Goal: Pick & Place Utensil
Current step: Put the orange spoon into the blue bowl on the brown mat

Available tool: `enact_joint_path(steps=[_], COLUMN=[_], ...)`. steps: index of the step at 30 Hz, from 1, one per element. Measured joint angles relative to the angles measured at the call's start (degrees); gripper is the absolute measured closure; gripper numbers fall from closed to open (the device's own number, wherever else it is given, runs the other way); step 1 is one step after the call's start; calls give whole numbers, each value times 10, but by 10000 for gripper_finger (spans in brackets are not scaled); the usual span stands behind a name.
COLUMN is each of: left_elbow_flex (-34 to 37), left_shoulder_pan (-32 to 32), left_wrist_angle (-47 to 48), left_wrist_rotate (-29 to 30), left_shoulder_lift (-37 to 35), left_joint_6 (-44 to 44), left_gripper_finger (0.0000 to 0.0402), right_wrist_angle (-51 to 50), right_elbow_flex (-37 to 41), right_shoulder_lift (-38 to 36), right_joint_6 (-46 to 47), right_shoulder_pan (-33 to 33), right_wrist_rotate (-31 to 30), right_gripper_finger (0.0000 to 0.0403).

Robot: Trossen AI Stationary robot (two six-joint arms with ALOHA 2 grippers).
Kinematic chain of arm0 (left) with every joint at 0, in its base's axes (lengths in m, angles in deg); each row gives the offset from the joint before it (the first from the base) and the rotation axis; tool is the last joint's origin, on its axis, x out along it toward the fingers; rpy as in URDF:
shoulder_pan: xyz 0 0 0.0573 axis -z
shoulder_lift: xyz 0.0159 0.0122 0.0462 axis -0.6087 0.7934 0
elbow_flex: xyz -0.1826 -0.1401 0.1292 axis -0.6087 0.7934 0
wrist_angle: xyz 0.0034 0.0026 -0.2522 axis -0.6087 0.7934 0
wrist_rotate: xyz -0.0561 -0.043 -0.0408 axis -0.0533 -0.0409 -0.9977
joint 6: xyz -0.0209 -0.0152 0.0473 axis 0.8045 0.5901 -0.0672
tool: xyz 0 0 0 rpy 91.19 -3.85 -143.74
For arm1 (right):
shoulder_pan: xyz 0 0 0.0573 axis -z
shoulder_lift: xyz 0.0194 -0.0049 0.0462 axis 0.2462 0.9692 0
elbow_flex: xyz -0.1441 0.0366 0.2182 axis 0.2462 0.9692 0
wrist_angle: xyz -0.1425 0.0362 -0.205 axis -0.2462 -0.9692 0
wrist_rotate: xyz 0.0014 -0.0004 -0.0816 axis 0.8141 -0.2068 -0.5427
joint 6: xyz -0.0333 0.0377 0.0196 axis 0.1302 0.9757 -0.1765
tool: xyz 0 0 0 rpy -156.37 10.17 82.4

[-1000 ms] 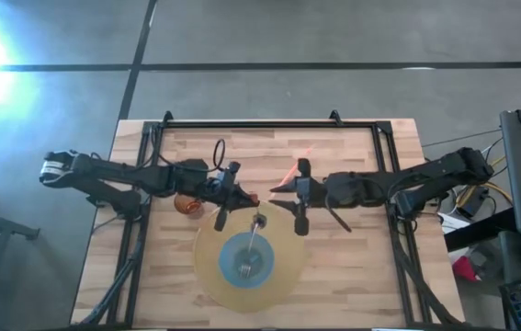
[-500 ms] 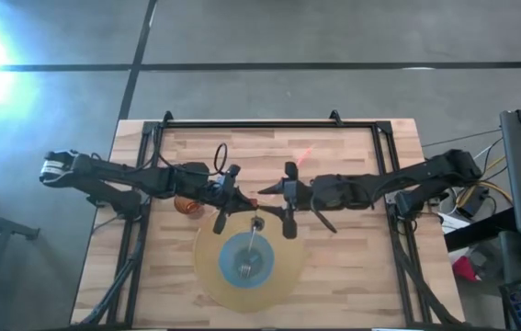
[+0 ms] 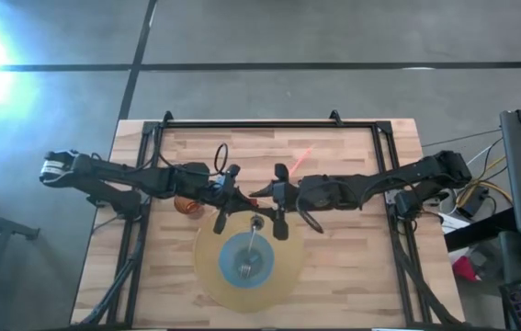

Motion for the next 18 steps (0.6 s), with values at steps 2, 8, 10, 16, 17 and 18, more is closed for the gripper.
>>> enact_joint_path(steps=[2, 8, 10, 16, 17, 18], left_elbow_flex=[0, 0, 0, 0, 0, 0], left_shoulder_pan=[0, 0, 0, 0, 0, 0], left_wrist_angle=[4, 4, 5, 5, 5, 5], left_wrist_rotate=[0, 0, 0, 2, 2, 2], left_shoulder_lift=[0, 0, 0, 0, 0, 0], left_joint_6=[0, 0, 0, 1, 1, 1], left_gripper_finger=[401, 401, 401, 390, 388, 386], right_wrist_angle=[-10, -11, -12, -13, -14, -15], right_elbow_flex=[-1, 0, 0, 0, 0, 0], right_shoulder_lift=[-1, -2, -2, -2, -2, -2], right_joint_6=[10, 31, 31, 41, 41, 41], right_shoulder_pan=[1, 1, 2, 2, 2, 2], right_wrist_rotate=[0, 0, -1, -1, -1, 0], right_gripper_finger=[262, 344, 374, 392, 392, 392])
